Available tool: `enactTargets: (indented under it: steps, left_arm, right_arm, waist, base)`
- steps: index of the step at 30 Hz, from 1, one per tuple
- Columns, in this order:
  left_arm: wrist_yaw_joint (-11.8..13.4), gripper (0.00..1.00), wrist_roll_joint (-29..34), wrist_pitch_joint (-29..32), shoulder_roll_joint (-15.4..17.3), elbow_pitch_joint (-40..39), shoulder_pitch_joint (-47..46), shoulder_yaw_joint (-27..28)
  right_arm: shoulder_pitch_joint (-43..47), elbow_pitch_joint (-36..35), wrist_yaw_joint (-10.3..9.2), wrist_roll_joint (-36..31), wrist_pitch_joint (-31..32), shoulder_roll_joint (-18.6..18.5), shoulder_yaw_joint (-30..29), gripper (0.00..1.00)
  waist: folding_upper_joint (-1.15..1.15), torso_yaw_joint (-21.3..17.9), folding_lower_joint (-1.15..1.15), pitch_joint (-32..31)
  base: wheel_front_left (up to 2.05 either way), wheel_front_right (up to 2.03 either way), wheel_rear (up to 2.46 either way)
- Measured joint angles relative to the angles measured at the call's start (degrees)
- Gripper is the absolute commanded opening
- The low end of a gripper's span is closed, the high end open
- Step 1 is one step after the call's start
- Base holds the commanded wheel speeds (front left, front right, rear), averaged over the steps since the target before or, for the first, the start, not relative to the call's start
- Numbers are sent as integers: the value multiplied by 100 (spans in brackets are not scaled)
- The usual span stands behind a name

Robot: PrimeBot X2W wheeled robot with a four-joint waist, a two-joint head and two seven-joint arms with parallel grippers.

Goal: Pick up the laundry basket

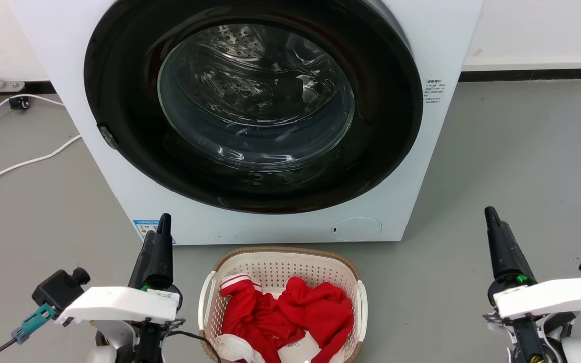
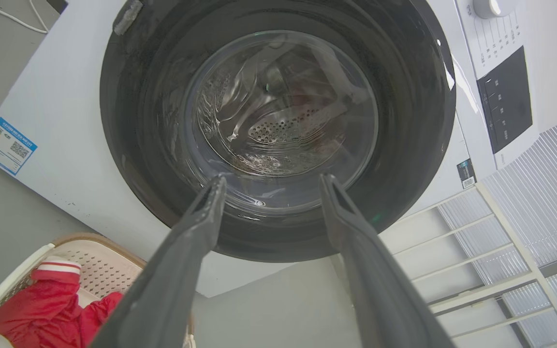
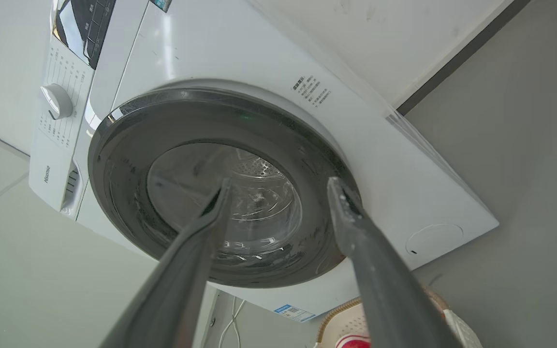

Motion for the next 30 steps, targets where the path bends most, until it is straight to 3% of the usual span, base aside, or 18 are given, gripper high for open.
enactTargets:
  steps: [30]
  left_arm:
    - [299, 100, 2725, -519, 13, 52, -33, -234]
  right_arm:
    - [14, 152, 1, -2989, -534, 5, 140, 100]
  waist:
    - [0, 7, 0, -17]
  base:
    - [0, 0, 0]
